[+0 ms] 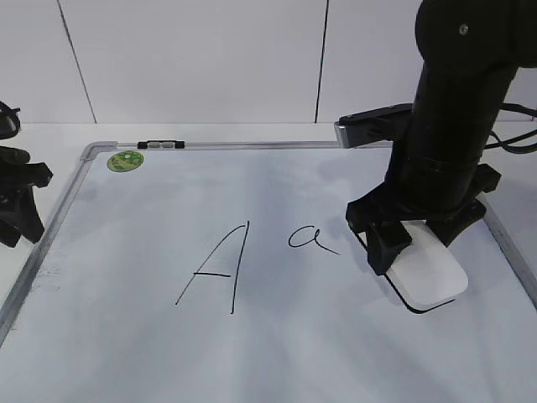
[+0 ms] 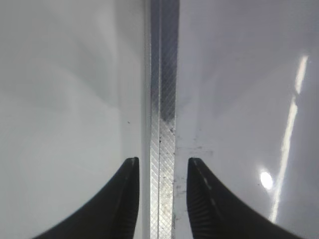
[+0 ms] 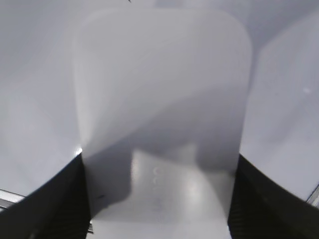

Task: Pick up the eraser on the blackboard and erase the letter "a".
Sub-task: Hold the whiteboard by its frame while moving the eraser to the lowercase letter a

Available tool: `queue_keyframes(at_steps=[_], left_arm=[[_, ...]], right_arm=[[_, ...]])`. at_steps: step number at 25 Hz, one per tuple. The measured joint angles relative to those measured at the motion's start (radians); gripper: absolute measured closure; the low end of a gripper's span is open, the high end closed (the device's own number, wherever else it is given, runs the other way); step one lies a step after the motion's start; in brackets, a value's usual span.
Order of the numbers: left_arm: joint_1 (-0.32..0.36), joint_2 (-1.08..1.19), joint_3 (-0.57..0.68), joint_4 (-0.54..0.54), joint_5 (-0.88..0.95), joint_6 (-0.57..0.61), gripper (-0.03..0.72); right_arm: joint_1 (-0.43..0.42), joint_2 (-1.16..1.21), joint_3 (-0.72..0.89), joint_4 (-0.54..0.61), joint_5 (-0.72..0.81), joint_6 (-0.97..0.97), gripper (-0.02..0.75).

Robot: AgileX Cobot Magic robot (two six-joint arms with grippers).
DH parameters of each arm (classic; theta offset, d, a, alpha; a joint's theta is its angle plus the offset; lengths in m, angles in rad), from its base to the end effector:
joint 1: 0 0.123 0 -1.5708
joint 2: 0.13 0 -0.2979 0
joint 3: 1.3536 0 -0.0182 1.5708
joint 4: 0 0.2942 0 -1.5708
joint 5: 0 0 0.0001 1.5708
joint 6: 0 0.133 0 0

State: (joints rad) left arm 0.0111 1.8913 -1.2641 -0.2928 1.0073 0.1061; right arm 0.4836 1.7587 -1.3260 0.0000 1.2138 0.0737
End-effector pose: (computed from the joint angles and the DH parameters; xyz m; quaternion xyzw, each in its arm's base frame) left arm 0.3972 -0.0281 0.1267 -0.0294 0.9917 -0.1233 0.0189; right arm 0.3342 0.1755 0.1905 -0.2035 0.9791 0.0016 0.0055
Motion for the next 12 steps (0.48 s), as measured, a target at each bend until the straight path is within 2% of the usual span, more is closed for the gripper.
queue_keyframes(at_steps=[12], left_arm=[[0.000, 0.078, -0.002, 0.002, -0.030, 0.022, 0.454]], right_arm=[[0.000, 0.000, 0.000, 0.000, 0.000, 0.000, 0.200]])
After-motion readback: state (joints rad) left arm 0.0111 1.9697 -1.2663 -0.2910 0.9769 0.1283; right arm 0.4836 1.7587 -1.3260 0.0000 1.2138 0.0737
